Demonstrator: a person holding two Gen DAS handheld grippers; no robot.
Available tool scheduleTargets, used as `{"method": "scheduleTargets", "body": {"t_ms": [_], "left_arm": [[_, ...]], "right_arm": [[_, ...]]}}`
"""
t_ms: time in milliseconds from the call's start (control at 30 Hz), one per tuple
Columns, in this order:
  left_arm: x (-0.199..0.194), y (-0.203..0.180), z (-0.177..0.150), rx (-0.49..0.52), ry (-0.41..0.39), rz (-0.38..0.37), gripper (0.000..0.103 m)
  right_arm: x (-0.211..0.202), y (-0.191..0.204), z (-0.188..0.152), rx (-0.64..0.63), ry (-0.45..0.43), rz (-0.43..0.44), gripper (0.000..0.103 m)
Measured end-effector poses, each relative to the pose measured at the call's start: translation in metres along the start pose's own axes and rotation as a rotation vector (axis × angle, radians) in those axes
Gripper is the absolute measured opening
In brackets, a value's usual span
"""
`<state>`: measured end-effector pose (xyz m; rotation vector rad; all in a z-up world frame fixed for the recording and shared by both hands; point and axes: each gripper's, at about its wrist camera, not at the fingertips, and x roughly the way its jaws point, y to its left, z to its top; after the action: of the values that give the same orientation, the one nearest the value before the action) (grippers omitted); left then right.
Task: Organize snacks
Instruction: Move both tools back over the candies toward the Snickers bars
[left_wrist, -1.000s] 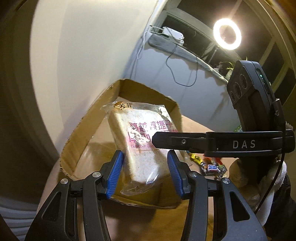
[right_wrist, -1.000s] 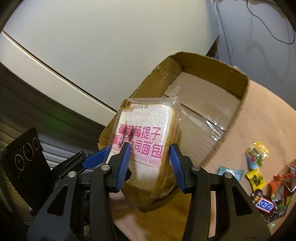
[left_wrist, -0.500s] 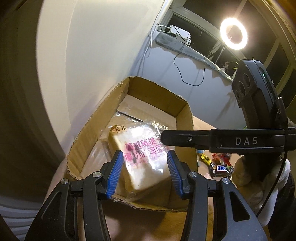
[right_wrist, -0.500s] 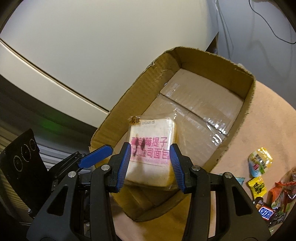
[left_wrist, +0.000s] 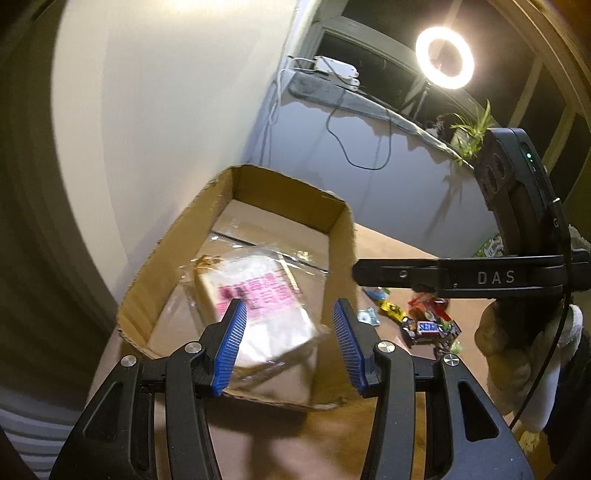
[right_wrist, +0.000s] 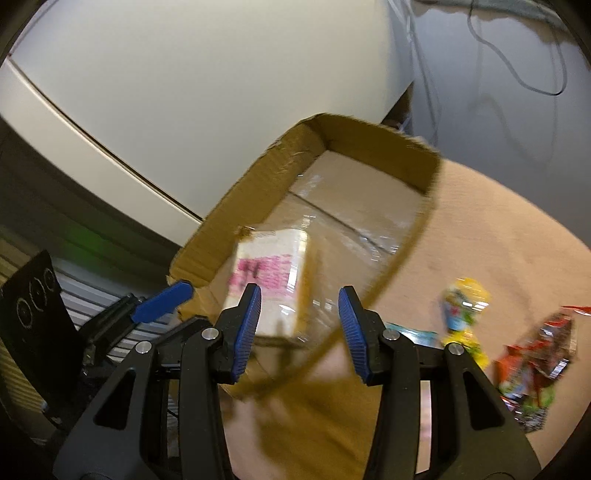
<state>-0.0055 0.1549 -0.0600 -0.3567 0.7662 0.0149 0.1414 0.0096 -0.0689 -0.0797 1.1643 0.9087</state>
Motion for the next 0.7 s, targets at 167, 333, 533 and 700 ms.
{"method": "scheduleTargets", "body": {"t_ms": [167, 333, 533, 700], "left_arm": [[0.001, -0.024, -0.006, 0.053, 0.009, -0.013, 0.048], [0.009, -0.049, -0.013, 0.091, 0.04, -0.046, 0.049], [0.024, -0.082, -0.024, 0.148, 0.087, -0.088, 0.049], [0.041, -0.106, -0.032, 0.191, 0.126, -0.112, 0.049]], "right_arm": [[-0.028, -0.029, -0.018, 0.01, -0.022, -0.066, 0.047], [-0.053, -0.065, -0.04, 0.035, -0.031, -0.151, 0.048], [-0.075, -0.103, -0.067, 0.072, -0.026, -0.221, 0.048], [-0.086, -0.132, -0.086, 0.113, -0.012, -0.262, 0.048]]}}
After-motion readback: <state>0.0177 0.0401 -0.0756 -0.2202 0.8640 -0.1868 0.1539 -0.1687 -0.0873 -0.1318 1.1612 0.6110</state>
